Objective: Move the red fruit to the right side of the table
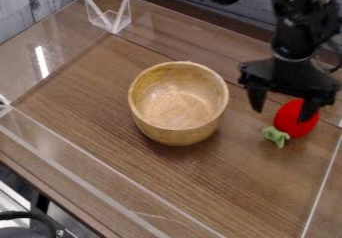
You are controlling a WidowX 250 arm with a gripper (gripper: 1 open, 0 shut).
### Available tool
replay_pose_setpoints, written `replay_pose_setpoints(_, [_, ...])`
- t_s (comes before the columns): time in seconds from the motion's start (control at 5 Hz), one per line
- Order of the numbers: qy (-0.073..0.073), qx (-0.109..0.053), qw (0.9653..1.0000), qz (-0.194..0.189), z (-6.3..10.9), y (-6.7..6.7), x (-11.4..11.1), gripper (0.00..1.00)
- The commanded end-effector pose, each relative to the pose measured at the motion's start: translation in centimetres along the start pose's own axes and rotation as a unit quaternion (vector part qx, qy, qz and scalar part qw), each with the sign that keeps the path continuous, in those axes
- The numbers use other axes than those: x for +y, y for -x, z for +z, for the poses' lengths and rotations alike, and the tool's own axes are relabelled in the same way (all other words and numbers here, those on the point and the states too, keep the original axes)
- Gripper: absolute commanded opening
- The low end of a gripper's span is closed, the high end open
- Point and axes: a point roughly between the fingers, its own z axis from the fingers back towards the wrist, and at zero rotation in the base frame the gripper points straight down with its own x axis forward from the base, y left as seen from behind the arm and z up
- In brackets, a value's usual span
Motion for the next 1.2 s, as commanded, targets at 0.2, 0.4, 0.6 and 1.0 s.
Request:
replay_pose_setpoints(0.2, [-0.009, -0.026, 0.9981, 0.056, 0.9, -2.0, -0.6, 1.00])
replay_pose_setpoints(0.4, [-0.021, -0.025, 0.9958, 0.086, 0.5, -2.3, 0.0, 1.00])
replay_pose_setpoints(0.6, [-0.032, -0.021, 0.9942, 0.101, -0.7, -1.8, -0.2, 0.00])
replay_pose_setpoints(1.0, [-0.018, -0.023, 0.9958, 0.087, 0.8, -1.0, -0.3, 0.00])
